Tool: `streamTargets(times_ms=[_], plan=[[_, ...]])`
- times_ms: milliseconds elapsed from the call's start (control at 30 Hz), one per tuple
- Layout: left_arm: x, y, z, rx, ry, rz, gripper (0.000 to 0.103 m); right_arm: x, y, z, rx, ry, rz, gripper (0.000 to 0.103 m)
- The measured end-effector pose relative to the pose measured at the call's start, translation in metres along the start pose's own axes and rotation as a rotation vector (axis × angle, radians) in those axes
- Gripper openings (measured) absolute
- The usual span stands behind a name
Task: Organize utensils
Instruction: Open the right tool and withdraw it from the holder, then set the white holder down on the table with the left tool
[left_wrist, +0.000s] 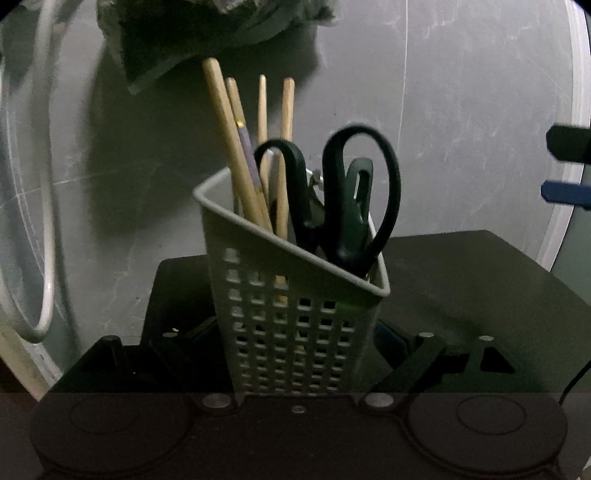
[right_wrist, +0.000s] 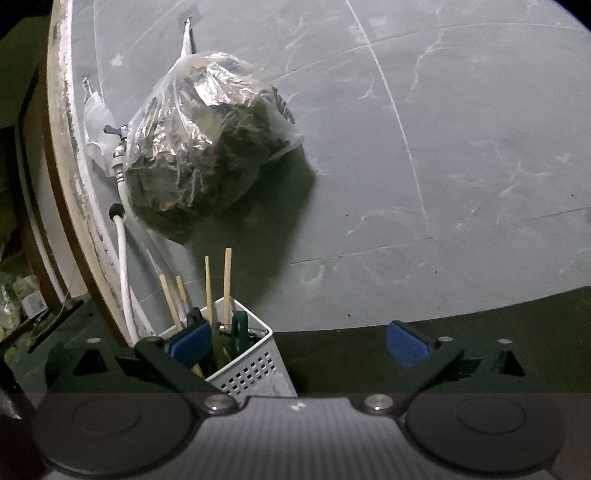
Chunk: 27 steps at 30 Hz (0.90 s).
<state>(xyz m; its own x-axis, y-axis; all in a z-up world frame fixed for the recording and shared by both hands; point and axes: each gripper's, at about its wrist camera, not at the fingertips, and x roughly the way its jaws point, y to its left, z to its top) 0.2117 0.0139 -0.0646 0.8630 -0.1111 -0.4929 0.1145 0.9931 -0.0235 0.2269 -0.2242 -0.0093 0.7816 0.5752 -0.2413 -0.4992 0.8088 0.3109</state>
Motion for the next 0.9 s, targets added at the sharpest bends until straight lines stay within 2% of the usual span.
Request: streamTargets(times_ms=[167,200,233,300,467,633,767,900], plan=[[-0.024,0.002,0.003,-0.021,-0.037,-0.003,0.090,-0.013,0.014,-0.007,0.004,-0.002,-0.041,0.103],[-0.031,0.003,0.003,-0.023,-0.045,-0.004,0.093,-0.015,0.017,-0.008,0.005,-0.003,-0.047,0.103],[-0.038,0.004,0.002,-0.025,-0.059,-0.002,0.102,-0.019,0.021,-0.010,0.005,-0.004,-0.057,0.103],[-0.051,0.007,0.002,-0.028,-0.093,-0.009,0.102,-0.026,0.032,-0.015,0.006,-0.008,-0.092,0.103],[-0.070,0.009,-0.002,0.009,-0.114,-0.029,0.102,-0.044,0.055,-0.026,0.026,-0.014,-0.173,0.103],[-0.106,0.012,-0.011,-0.002,-0.147,-0.037,0.102,-0.066,0.080,-0.040,0.037,-0.028,-0.234,0.103],[-0.135,0.015,-0.019,0.012,-0.168,-0.019,0.102,-0.087,0.098,-0.052,0.039,-0.041,-0.282,0.103],[-0.165,0.017,-0.026,-0.022,-0.177,-0.005,0.102,-0.106,0.117,-0.064,0.036,-0.037,-0.328,0.103]])
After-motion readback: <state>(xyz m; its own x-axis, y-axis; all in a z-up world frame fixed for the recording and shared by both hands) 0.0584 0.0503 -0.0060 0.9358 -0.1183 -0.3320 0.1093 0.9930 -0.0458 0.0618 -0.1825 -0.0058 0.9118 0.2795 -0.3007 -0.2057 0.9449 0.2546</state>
